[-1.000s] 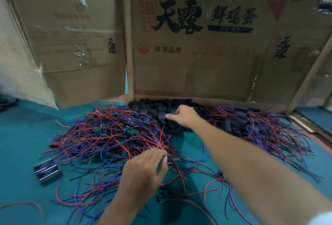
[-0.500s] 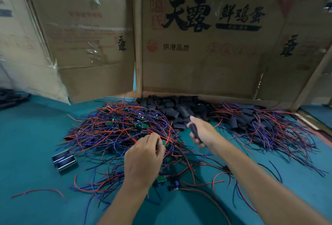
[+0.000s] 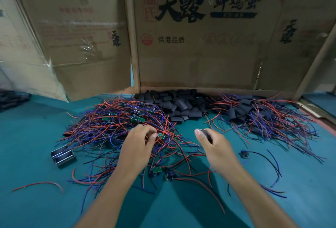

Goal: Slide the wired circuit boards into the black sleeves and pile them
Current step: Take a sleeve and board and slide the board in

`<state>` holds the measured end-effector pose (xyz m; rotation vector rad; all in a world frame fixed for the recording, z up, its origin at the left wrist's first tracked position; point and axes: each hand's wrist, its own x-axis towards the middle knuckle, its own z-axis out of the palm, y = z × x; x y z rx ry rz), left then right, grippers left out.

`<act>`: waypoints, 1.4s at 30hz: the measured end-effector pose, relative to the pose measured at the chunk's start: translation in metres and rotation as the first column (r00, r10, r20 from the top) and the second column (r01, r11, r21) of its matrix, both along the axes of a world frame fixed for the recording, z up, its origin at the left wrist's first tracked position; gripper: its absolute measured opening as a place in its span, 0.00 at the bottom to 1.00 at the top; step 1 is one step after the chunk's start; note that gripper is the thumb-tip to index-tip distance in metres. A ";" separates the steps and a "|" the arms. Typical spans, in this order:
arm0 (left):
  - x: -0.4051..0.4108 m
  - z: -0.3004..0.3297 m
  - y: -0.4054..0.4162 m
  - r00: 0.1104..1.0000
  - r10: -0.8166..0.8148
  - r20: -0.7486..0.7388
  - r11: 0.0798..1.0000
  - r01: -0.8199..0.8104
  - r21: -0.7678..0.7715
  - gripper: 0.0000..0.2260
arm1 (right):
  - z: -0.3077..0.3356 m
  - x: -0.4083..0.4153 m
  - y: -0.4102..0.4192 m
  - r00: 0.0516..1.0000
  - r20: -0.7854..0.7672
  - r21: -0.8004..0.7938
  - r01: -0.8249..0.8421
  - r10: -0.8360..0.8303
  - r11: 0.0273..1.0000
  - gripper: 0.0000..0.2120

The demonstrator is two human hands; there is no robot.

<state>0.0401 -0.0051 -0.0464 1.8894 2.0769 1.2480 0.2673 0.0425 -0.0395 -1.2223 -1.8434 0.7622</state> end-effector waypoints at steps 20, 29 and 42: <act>0.008 0.007 -0.015 0.934 -0.041 -0.355 0.926 -0.098 -0.365 0.11 | 0.002 0.001 -0.005 0.979 0.150 0.006 0.140 -0.139 0.990 0.19; 0.001 0.009 -0.012 0.953 0.041 -0.300 0.949 -0.131 -0.288 0.10 | 0.000 0.002 -0.004 0.974 0.167 -0.033 0.162 -0.154 0.986 0.19; -0.020 0.011 -0.010 0.999 -0.015 0.041 0.935 0.028 -0.354 0.21 | 0.001 0.002 -0.006 0.973 0.186 -0.022 0.140 -0.134 0.990 0.20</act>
